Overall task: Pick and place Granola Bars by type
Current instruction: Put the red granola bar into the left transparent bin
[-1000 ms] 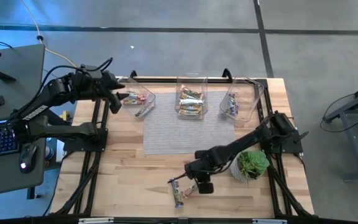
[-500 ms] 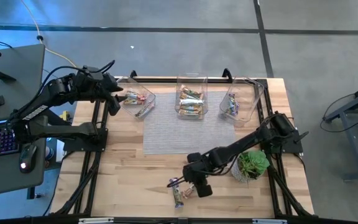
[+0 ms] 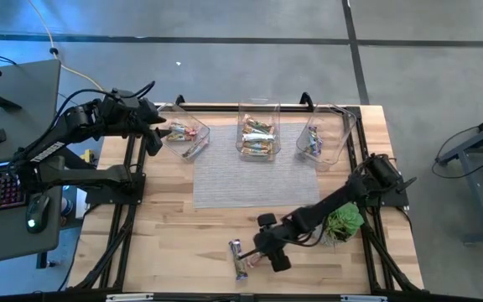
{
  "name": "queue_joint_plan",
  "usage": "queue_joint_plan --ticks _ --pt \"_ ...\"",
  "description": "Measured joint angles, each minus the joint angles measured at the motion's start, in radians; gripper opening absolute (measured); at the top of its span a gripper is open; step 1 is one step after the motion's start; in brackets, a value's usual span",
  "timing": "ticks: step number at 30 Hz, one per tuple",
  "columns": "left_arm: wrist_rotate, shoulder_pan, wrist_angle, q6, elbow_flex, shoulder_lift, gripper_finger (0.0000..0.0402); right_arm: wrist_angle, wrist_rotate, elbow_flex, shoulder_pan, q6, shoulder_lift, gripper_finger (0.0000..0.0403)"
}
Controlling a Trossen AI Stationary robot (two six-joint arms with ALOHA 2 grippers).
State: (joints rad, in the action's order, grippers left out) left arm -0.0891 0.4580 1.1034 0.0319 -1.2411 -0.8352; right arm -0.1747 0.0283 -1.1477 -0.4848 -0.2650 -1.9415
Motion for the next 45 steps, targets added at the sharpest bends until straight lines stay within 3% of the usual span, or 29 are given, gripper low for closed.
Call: queue_joint_plan --ticks 15,28,34,40,45 --pt "-0.003 0.000 0.000 0.000 0.000 0.000 0.0205 0.219 0.050 0.154 -0.015 0.115 0.006 0.0180" --pt "-0.003 0.000 -0.001 0.000 0.000 0.000 0.0205 0.367 0.129 0.191 -0.007 0.108 -0.001 0.0042" --pt "-0.003 0.000 -0.001 0.000 0.000 0.000 0.0205 0.370 0.161 0.163 0.057 0.128 0.021 0.0039" --pt "-0.023 0.000 -0.003 0.000 0.000 0.000 0.0205 0.375 0.103 0.118 0.188 0.405 0.131 0.0066" --pt "-0.058 0.000 -0.003 0.000 0.000 0.000 0.0205 0.501 -0.117 0.058 0.367 0.744 0.191 0.0063"
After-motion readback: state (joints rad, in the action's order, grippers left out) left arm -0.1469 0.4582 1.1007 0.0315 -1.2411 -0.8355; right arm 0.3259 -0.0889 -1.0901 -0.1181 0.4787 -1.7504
